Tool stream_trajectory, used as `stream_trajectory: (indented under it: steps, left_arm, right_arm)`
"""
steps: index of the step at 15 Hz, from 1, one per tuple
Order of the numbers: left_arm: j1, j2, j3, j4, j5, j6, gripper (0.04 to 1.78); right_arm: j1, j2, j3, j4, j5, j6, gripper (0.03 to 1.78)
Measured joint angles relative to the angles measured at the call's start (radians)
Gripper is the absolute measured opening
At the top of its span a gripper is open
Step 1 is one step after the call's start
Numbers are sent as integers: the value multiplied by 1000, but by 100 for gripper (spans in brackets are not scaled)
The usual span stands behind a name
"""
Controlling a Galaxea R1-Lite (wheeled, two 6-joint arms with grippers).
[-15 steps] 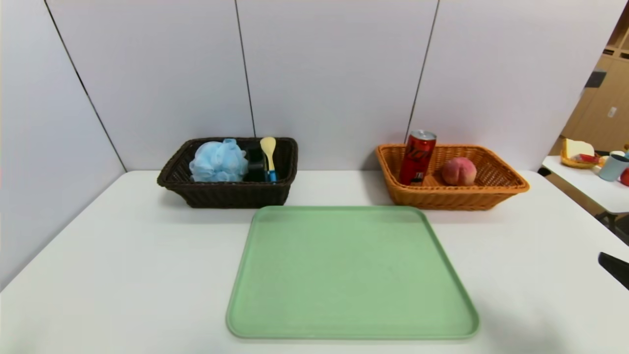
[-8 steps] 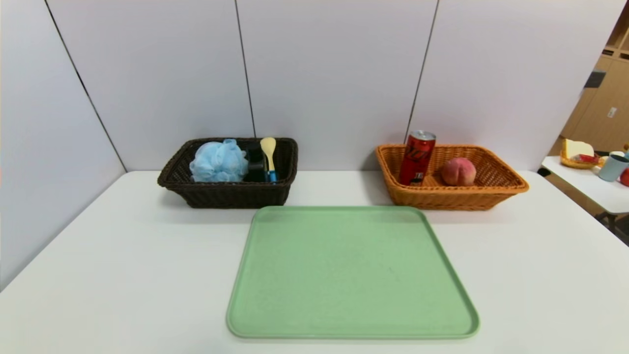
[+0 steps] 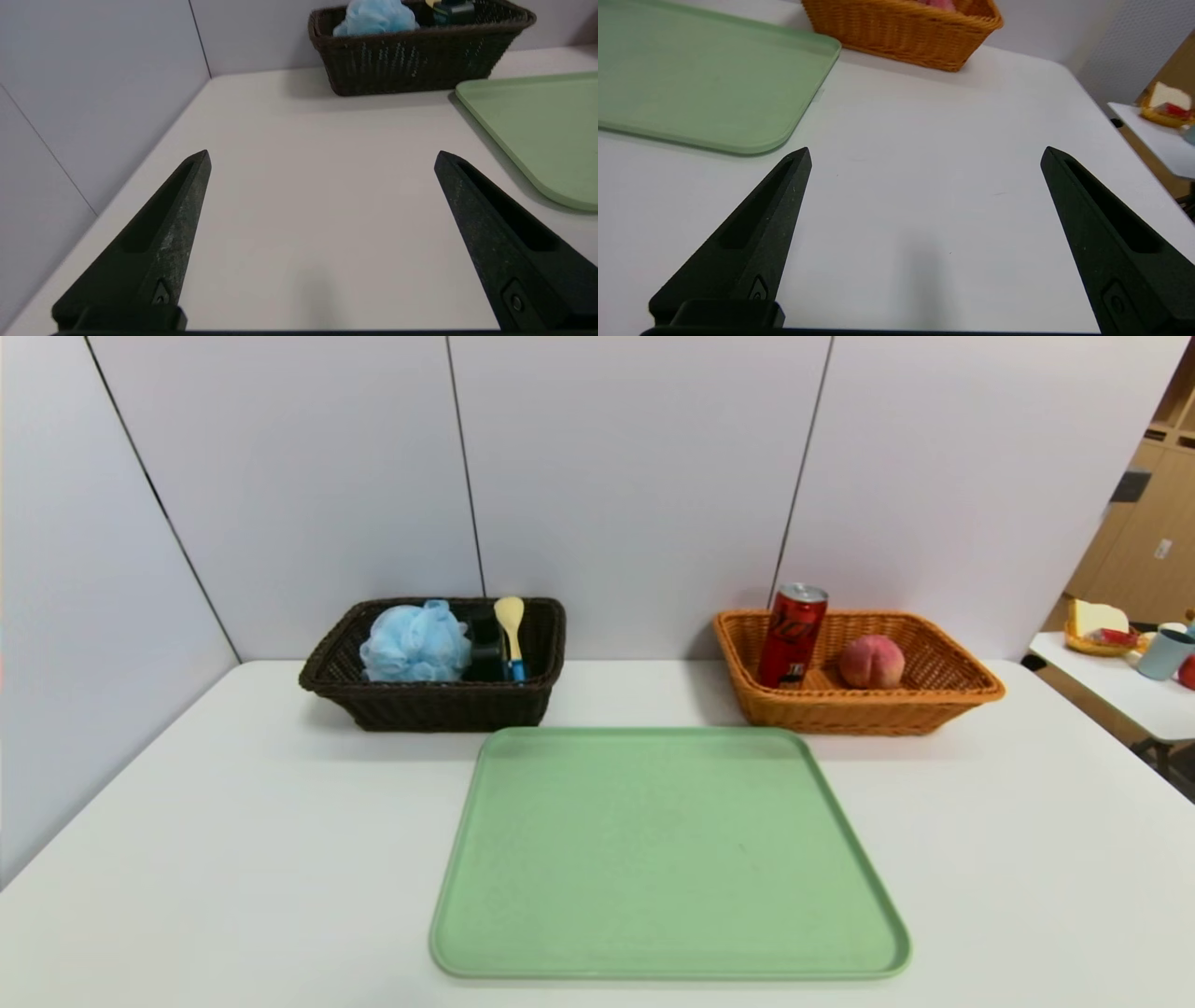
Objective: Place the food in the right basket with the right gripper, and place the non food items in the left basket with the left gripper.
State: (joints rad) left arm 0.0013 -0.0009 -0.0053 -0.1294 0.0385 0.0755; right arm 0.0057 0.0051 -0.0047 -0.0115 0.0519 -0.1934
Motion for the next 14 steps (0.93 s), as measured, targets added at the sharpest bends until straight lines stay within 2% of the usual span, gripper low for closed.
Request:
stream_trajectory:
  steps: [4,6,10,14]
  left_arm:
    - [0,0,5,124,-30,-45,169]
    - [0,-1,5,111,-27,-63,169]
    - [0,-1,5,99,-26,-71,169]
    - [0,0,5,99,-26,-71,169]
  right_arm:
    - [0,-7,4,19,2,53,170]
    - [0,-7,4,19,-7,82,170]
    - [0,-7,5,17,-22,82,170]
    - [0,-7,5,19,-26,118,170]
